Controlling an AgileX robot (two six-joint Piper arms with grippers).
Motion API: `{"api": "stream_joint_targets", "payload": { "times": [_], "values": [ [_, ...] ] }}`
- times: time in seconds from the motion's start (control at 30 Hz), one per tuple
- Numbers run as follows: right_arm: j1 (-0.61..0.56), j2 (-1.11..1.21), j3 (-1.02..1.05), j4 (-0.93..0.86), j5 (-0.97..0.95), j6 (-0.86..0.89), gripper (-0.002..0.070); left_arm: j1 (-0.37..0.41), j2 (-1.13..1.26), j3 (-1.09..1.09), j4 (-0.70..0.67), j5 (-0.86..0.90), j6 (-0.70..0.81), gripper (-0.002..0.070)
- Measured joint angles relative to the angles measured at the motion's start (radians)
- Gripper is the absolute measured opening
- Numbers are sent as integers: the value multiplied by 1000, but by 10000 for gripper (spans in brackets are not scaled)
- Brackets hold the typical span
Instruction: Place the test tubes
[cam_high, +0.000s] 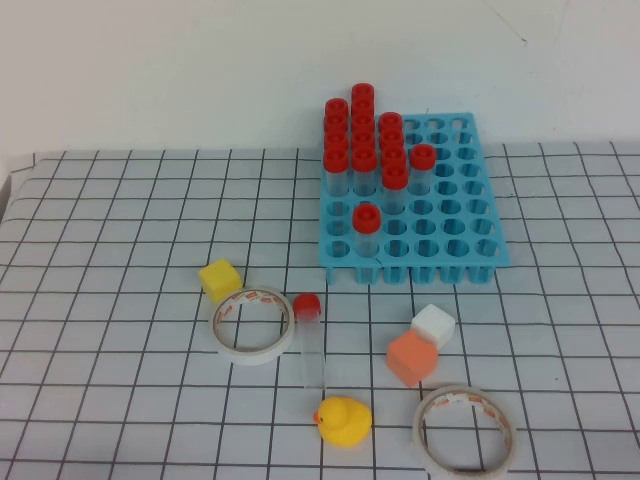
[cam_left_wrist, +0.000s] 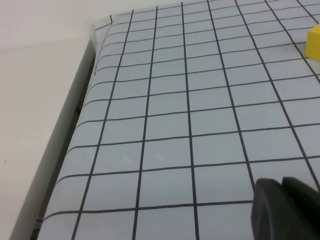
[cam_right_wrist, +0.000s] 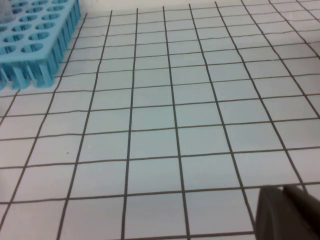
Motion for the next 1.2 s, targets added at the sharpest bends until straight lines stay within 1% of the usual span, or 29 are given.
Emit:
{"api": "stream_joint_targets", "payload": {
  "times": [1.07,1.13,1.2],
  "values": [
    [0,0,0,42,0,0,-1,0,0,0,2,1,0,-1],
    [0,0,0,42,0,0,-1,0,0,0,24,2,0,-1],
    [0,0,0,42,0,0,-1,0,0,0,78,2,0,-1]
  ]
}}
